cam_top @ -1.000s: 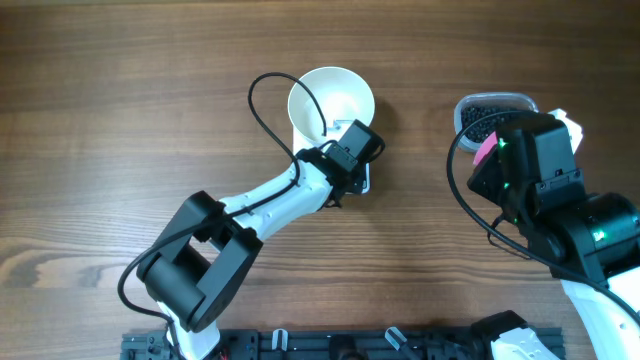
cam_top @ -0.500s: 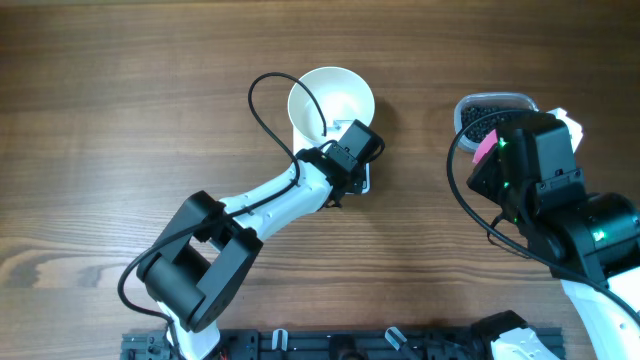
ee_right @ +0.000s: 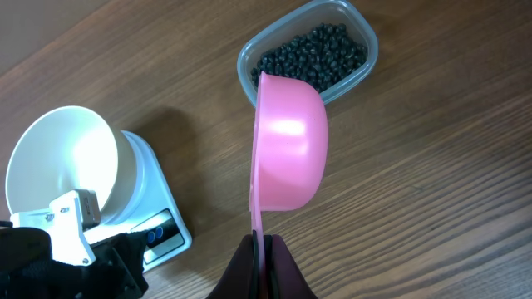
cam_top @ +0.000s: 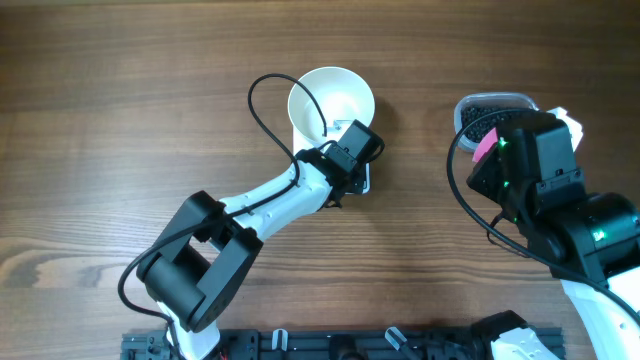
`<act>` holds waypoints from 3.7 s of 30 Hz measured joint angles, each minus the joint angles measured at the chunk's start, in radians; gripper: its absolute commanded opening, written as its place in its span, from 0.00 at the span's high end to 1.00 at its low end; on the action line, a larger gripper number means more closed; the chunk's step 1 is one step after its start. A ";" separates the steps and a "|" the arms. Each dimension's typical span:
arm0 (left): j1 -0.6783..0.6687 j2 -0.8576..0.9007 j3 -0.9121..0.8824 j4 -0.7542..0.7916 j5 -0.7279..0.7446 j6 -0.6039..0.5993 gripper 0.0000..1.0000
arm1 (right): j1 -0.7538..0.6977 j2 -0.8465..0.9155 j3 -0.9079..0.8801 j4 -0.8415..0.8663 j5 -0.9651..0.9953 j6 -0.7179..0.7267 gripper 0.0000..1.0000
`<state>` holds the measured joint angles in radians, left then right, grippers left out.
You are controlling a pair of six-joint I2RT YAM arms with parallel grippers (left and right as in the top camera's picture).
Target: Scoop item into bowl and weigh 150g on scale
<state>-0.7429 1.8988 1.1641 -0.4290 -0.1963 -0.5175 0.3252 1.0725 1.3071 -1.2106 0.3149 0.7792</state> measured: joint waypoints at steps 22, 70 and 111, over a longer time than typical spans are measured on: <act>0.000 0.000 0.000 -0.019 -0.002 0.000 0.96 | 0.000 0.000 0.000 0.000 0.000 0.000 0.96; -0.001 -0.665 0.000 -0.463 -0.016 0.037 0.00 | -0.001 0.000 0.000 0.002 -0.128 -0.007 0.96; 0.308 -0.905 0.094 -0.813 0.362 0.594 0.00 | -0.001 -0.017 0.001 -0.008 -0.158 -0.108 0.96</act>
<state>-0.4351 0.9936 1.2579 -1.2423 0.1658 0.0769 0.3244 1.0554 1.3079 -1.2182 0.1574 0.6708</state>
